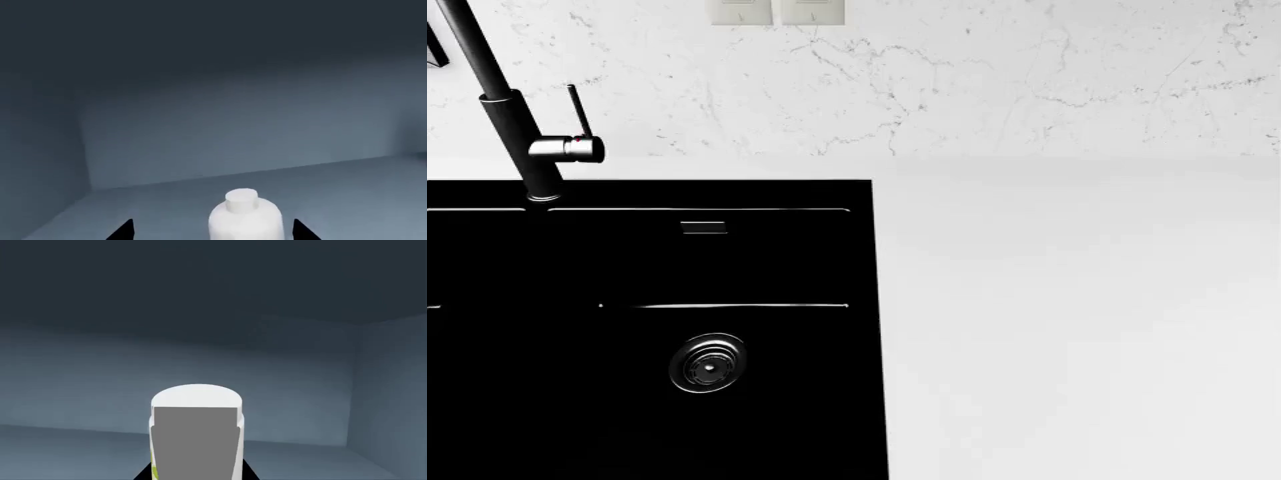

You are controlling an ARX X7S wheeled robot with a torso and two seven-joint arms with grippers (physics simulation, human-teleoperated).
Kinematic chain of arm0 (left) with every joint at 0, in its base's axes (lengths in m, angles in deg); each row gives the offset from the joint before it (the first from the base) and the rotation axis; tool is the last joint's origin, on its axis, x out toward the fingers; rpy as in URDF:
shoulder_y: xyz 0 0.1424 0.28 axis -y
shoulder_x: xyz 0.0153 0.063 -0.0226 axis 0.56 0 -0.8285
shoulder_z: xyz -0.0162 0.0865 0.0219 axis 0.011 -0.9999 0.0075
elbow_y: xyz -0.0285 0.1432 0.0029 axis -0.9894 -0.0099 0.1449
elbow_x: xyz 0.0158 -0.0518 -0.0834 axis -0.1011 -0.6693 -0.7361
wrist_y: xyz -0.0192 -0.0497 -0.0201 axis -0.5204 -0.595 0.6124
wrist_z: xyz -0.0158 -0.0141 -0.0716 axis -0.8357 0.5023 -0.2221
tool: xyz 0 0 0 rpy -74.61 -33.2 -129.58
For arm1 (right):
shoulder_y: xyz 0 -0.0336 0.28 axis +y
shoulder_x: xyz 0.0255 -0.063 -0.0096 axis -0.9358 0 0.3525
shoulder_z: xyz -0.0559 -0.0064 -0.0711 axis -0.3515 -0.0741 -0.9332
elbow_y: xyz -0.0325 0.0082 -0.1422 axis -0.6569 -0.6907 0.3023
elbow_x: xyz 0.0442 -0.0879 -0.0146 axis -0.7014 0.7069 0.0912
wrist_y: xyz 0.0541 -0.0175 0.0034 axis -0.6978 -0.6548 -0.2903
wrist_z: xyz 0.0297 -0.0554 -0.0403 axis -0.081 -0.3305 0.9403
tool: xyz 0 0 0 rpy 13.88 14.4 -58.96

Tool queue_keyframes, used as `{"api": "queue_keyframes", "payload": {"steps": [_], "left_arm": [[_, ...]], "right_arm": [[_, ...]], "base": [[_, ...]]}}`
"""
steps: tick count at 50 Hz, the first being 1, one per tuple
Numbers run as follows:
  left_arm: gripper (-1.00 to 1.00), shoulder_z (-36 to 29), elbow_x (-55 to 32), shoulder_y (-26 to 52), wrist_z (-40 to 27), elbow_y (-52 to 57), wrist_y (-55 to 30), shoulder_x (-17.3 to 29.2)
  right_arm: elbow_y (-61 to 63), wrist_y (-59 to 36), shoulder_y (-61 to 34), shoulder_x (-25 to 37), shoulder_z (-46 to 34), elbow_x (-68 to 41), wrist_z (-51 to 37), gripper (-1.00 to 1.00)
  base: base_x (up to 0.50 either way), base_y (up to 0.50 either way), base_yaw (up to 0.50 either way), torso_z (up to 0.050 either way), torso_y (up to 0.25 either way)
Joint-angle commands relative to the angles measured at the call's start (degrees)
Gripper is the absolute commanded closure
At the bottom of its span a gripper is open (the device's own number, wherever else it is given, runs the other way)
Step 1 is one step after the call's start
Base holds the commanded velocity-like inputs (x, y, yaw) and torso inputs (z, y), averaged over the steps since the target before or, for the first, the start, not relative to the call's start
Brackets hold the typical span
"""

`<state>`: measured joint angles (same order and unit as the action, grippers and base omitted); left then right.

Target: Pick and place the shaker into the drawer. Then close the cabinet.

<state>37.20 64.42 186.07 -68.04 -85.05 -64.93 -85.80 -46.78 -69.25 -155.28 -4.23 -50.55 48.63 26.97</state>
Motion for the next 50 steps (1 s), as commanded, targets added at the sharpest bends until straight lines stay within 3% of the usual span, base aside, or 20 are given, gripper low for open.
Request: {"api": "queue_keyframes", "payload": {"steps": [1,50], "left_arm": [[-1.0,-0.12,-0.88,-3.64,0.65,1.53,-4.19,0.47],[-1.0,5.74,-9.08,-6.6,0.6,0.28,-6.71,-1.48]], "right_arm": [[-0.09,0.31,-0.36,0.01,-0.48,0.33,0.54,1.0],[-2.46,2.16,-0.36,0.06,0.78,3.23,2.75,1.0]], "base": [[0.0,0.0,0.0,0.0,0.0],[0.0,0.0,0.0,0.0,0.0]]}}
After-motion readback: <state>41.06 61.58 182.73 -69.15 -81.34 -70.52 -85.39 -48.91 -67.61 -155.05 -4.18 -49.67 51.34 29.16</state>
